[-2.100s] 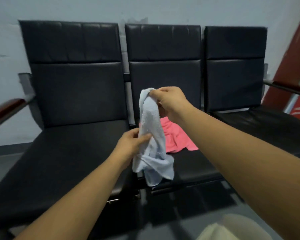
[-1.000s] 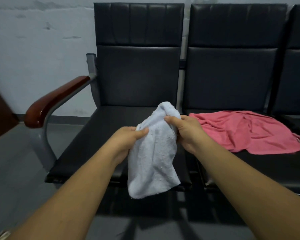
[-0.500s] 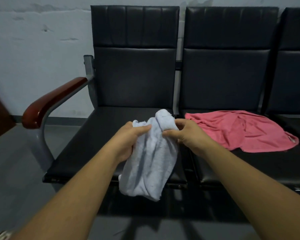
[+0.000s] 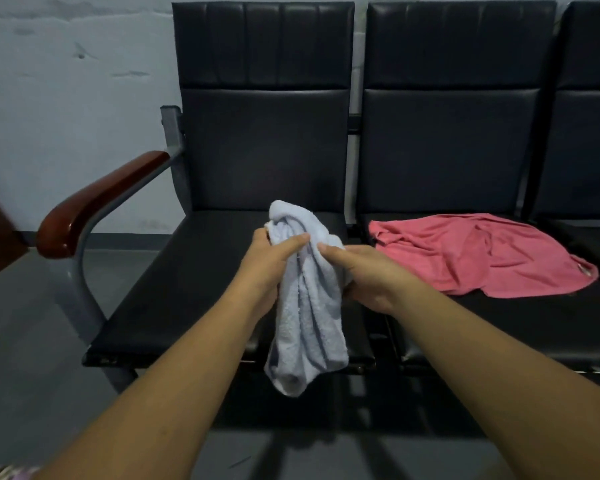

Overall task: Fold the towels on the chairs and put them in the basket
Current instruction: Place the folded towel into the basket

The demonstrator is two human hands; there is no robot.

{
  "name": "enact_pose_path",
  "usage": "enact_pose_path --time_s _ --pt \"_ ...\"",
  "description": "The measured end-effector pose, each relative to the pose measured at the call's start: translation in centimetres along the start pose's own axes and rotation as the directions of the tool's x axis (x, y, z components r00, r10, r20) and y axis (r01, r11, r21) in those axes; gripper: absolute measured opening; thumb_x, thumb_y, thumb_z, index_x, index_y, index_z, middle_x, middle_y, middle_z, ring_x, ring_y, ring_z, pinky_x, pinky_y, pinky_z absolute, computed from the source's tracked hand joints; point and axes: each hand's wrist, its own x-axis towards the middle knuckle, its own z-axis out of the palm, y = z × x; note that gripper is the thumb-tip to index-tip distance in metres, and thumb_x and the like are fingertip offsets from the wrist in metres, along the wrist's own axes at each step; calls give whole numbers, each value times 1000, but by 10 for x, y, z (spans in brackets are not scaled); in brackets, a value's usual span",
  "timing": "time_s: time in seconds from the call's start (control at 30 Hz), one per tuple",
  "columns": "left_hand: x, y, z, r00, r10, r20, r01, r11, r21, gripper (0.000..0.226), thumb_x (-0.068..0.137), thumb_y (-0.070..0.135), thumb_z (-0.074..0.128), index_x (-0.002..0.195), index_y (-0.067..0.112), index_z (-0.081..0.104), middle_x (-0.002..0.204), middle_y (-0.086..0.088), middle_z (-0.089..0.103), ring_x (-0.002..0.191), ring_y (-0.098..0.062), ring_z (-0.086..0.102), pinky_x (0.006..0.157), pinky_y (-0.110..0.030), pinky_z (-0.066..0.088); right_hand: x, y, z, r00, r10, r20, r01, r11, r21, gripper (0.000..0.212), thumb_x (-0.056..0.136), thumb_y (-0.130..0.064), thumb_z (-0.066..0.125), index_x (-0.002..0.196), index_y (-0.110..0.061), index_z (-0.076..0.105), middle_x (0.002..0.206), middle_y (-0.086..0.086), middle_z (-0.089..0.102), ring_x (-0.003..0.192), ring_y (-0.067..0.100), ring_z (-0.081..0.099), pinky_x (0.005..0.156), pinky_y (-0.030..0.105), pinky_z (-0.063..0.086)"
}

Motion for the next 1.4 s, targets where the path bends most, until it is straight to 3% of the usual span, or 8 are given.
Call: enact_pose_path --time_s 0.23,0.53,0.73,0.83,1.0,1.1,1.23,1.4 --pt "-2 16 -34 943 308 -123 -173 774 609 14 92 28 65 101 18 60 92 6 64 85 -7 60 69 -25 46 1 -8 -10 930 -219 -294 241 970 40 21 95 -20 65 106 -4 72 92 13 75 81 26 70 69 34 54" --pt "8 19 -60 942 69 -327 -14 986 169 28 92 22 66 119 17 61 114 -3 67 104 -20 64 81 -33 52 -3 -4 -25 981 71 -180 4 922 386 30 103 -34 52 117 -14 69 106 11 76 96 25 74 79 38 58" --pt "6 23 -63 897 231 -377 -75 920 384 20 97 26 59 115 20 52 106 2 58 90 -10 56 83 -36 47 -2 -5 -25 848 -391 -357 206 865 -458 20 101 -19 53 107 -11 70 91 -2 70 83 11 64 74 27 52" --pt "3 19 -63 908 276 -316 -89 864 496 15 96 25 58 108 18 52 98 4 57 88 -9 55 80 -35 47 3 -4 -30 844 -395 -363 245 886 -394 14 95 -13 59 92 -14 72 84 -3 71 77 10 64 67 22 50" --pt "2 18 -56 927 274 -257 -111 853 509 13 96 24 58 103 16 50 97 2 58 87 -10 56 72 -32 45 10 -8 -27 988 12 -155 -5 999 49 9 82 -9 52 79 -2 58 57 4 50 49 17 46 46 26 33" --pt "2 19 -52 932 242 -270 -98 885 455 18 97 28 58 109 18 51 99 5 57 89 -9 55 73 -32 46 3 -3 -27 996 47 74 -30 977 -209 18 86 -13 58 94 0 69 69 9 60 56 17 53 47 25 37" --pt "3 19 -53 925 262 -275 -112 880 462 17 98 29 57 111 20 50 97 10 55 87 -5 53 72 -29 46 1 4 -33 965 -258 -40 119 570 -813 14 87 -23 70 86 -11 77 71 -2 69 63 5 58 62 29 48" --pt "6 17 -57 921 270 -280 -90 848 522 16 99 30 55 109 18 50 97 8 55 88 -7 54 70 -29 44 1 -4 -40 778 -616 -124 310 547 -777 25 93 -35 59 83 -19 75 68 -4 69 62 3 59 61 30 50"
